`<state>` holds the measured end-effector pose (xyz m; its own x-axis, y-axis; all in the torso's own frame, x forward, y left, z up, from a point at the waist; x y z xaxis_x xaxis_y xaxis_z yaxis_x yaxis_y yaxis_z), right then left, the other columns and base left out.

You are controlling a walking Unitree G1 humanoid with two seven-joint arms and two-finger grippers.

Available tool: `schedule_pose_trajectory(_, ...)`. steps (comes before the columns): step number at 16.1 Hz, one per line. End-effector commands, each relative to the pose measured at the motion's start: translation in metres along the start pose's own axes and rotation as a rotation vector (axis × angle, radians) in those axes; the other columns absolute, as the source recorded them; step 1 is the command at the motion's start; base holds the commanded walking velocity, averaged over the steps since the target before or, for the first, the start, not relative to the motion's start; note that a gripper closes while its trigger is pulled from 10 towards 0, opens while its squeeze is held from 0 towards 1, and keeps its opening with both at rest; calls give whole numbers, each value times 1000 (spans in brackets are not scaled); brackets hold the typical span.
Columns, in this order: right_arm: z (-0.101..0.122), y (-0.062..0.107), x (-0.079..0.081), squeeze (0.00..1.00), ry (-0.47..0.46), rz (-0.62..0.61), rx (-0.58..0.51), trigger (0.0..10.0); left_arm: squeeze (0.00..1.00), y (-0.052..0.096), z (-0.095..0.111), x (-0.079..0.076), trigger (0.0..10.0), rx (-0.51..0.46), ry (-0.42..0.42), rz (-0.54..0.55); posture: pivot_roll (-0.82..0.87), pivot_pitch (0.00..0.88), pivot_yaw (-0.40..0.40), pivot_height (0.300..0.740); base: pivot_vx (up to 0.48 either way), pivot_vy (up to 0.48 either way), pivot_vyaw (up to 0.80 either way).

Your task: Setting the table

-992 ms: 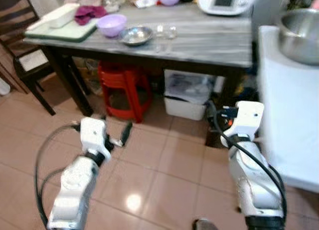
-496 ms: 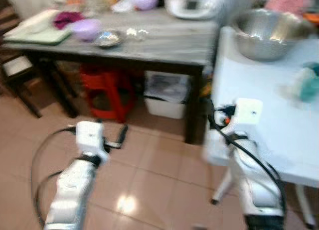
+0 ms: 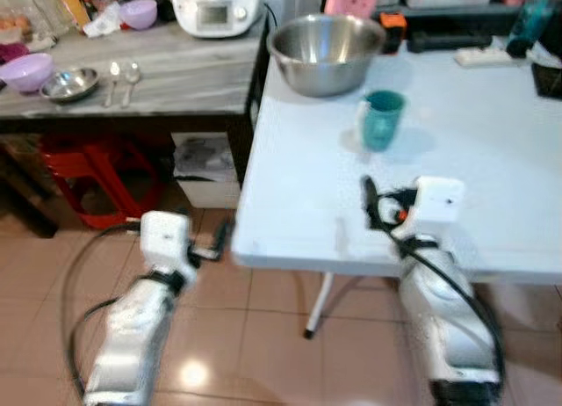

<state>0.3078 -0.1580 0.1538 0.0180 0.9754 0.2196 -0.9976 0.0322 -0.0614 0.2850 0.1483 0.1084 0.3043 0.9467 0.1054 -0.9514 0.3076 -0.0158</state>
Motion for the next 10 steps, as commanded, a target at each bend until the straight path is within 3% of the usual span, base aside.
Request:
schedule_pose_trajectory(1, 3, -1, 8, 0, -13, 21, -14, 10000, 0, 3, 2, 10, 10000, -4, -16, 12, -181, 106, 87, 740, 0, 0, 0)
schedule_pose_trajectory(7, 4, 0, 11, 0, 13, 38, -29, 10000, 0, 6, 3, 6, 10000, -16, 0, -43, -181, 107, 92, 740, 0, 0, 0)
schedule_pose_trajectory(10, 4, 1, 11, 0, 12, 40, -30, 10000, 0, 6, 4, 5, 10000, -23, 9, -64, -182, 108, 93, 740, 291, 0, 0)
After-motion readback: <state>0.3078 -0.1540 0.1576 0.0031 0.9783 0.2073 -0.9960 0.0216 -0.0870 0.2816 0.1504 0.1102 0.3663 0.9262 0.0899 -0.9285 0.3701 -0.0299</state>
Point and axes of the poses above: a point about 5 cm out from each wrist's last joint towards the gripper, its own y axis pointing back from the gripper into the wrist, its own z axis along the axis of the wrist's last joint, x = y × z, the point moved 1 cm from there along -y, pointing out of the wrist towards the gripper, and after that the axes turned 9 degrees about -y, right-handed, at the moved point
